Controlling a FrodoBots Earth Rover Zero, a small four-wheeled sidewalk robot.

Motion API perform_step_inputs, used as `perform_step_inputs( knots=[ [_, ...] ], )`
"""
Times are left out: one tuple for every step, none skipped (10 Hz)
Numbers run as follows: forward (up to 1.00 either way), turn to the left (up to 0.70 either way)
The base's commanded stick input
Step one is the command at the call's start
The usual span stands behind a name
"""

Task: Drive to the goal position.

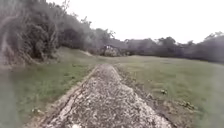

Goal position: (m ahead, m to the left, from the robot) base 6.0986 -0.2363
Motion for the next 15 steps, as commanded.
perform_step_inputs(
  knots=[
    [1.0, -0.03],
    [1.0, -0.03],
    [1.0, -0.03],
    [1.0, -0.03],
    [1.0, -0.03],
    [1.0, -0.03],
    [1.0, -0.03],
    [1.0, -0.03],
    [1.0, 0.0],
    [1.0, 0.25],
    [1.0, 0.4],
    [1.0, 0.39],
    [1.0, 0.03],
    [1.0, 0.0],
    [1.0, 0.0]
  ],
)
